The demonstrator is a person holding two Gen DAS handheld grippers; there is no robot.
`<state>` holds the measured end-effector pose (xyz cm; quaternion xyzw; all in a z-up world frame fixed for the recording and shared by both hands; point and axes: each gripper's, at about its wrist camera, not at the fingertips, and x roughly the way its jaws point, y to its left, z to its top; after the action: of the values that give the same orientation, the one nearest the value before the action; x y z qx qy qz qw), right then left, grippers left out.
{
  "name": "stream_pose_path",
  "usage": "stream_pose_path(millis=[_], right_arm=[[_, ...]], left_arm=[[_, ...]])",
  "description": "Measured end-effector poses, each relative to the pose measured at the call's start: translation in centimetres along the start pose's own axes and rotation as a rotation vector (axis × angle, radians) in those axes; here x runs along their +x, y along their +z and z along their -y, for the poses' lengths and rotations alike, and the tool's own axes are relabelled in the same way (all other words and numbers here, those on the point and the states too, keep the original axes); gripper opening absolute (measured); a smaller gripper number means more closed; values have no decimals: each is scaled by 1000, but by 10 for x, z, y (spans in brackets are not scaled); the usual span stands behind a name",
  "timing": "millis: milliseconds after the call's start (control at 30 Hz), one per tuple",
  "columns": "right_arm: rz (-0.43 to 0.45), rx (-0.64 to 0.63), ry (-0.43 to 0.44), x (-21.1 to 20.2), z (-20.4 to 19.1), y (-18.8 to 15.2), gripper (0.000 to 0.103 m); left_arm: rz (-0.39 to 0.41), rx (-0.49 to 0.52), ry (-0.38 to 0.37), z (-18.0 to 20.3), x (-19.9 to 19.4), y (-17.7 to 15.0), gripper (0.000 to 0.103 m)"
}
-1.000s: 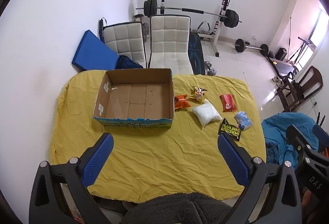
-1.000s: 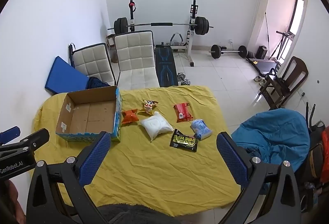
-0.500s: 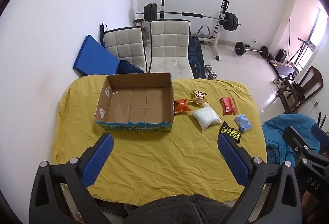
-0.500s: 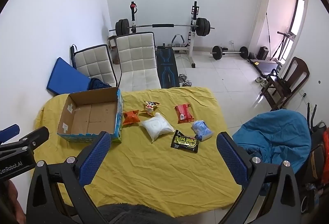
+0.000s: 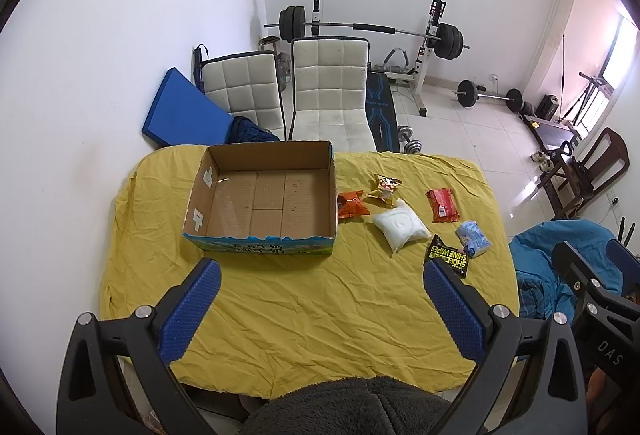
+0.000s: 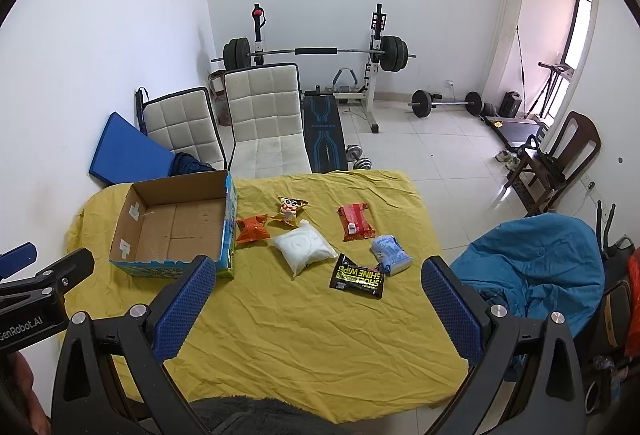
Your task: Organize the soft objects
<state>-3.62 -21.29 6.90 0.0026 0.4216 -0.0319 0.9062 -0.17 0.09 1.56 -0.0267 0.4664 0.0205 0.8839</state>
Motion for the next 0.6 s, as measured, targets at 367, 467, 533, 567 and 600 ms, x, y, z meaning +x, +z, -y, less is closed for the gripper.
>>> stream_pose_path(millis=[367,467,533,567,600], right_arm=[[6,4,-8,7,1,1,103],[4,4,-4,7,2,1,103],[5,3,-5,7,4,2,103],[5,3,-3,7,4,3,103],[7,4,-2,7,5,3,103]], left_arm=[[4,3,3,1,1,1,103],[5,4,4,3,2,2,103],[4,4,3,4,2,3,103],[4,4,4,4,2,4,103],[3,3,6,4,2,5,103]])
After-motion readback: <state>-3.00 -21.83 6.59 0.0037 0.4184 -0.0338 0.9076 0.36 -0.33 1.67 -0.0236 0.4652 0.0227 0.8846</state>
